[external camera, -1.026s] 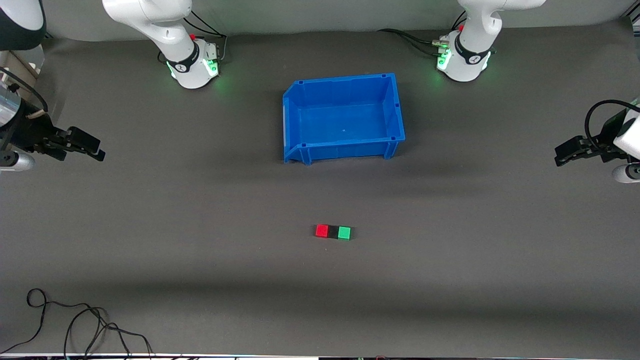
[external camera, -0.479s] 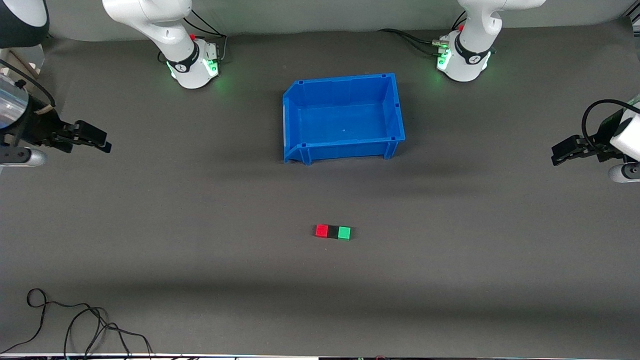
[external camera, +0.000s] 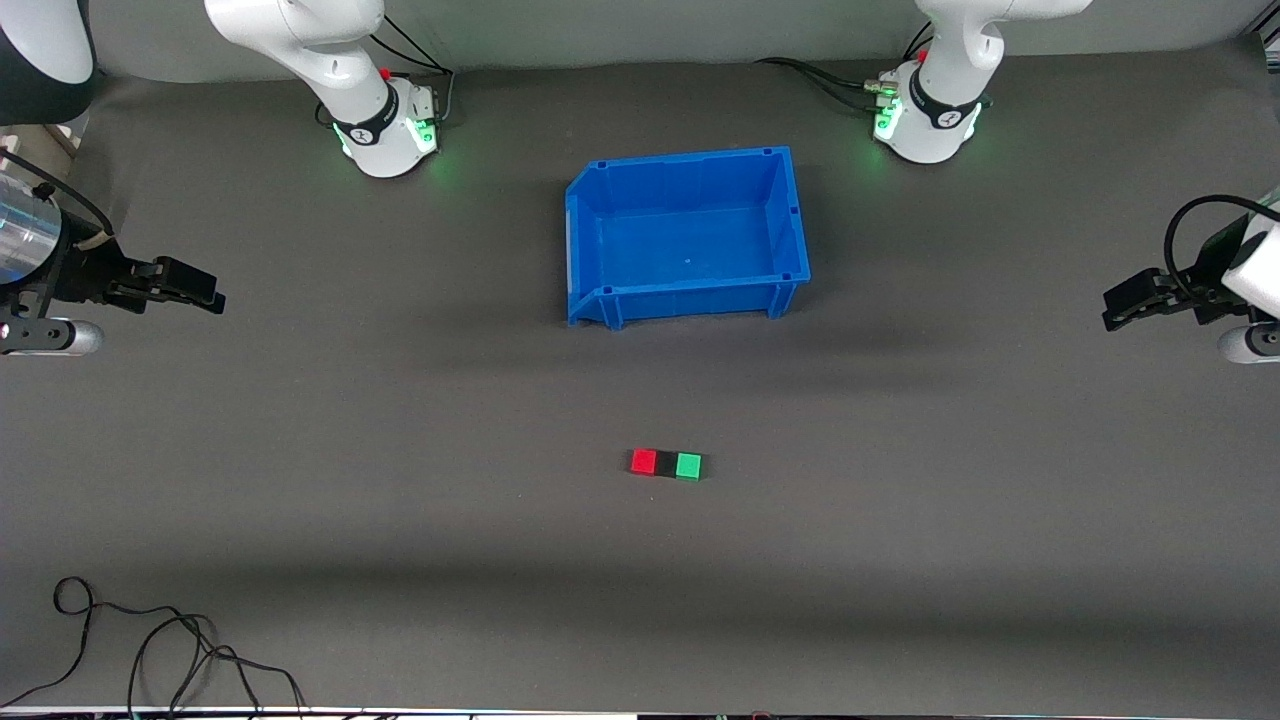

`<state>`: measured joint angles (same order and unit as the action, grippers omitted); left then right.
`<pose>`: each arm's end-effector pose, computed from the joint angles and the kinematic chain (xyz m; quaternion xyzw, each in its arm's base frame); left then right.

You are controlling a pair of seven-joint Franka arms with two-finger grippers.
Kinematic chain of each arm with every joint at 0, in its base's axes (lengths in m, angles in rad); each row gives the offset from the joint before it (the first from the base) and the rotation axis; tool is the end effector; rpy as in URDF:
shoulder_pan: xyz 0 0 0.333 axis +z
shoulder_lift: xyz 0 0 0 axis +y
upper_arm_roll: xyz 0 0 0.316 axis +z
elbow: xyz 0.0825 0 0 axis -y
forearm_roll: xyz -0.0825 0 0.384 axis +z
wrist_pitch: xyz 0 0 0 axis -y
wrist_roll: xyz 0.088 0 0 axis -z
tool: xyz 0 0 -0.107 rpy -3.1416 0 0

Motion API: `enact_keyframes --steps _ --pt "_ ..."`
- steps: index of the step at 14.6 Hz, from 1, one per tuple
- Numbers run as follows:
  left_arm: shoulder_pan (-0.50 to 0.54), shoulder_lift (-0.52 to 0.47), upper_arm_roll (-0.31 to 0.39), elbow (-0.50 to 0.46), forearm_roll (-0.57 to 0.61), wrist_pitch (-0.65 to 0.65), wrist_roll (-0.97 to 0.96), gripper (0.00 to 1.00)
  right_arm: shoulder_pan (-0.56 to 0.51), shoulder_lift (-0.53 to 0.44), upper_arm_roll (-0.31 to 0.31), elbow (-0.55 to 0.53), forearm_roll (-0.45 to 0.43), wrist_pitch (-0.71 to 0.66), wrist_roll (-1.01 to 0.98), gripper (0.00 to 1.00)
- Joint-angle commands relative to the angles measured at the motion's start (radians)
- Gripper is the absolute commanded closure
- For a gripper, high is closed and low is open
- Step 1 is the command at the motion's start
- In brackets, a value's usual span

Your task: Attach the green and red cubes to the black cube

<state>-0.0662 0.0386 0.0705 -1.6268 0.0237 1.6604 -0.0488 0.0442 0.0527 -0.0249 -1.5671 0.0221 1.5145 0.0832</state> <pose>0.5721 0.0041 0.5841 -0.9996 -0.0254 0.0022 0.0132 0.5627 0.0137 0.5922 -0.9981 0.0319 0.0531 0.0077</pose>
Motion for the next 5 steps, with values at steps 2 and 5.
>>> enact_keyframes --steps 2,5 --pt "0.002 0.01 -0.005 0.041 -0.007 -0.047 0.012 0.0 -0.001 0.013 0.002 0.035 -0.03 -0.02 -0.017 0.0" --pt "-0.003 0.012 -0.006 0.054 -0.007 -0.073 0.013 0.0 -0.001 0.015 0.002 0.038 -0.03 -0.022 -0.017 0.0"
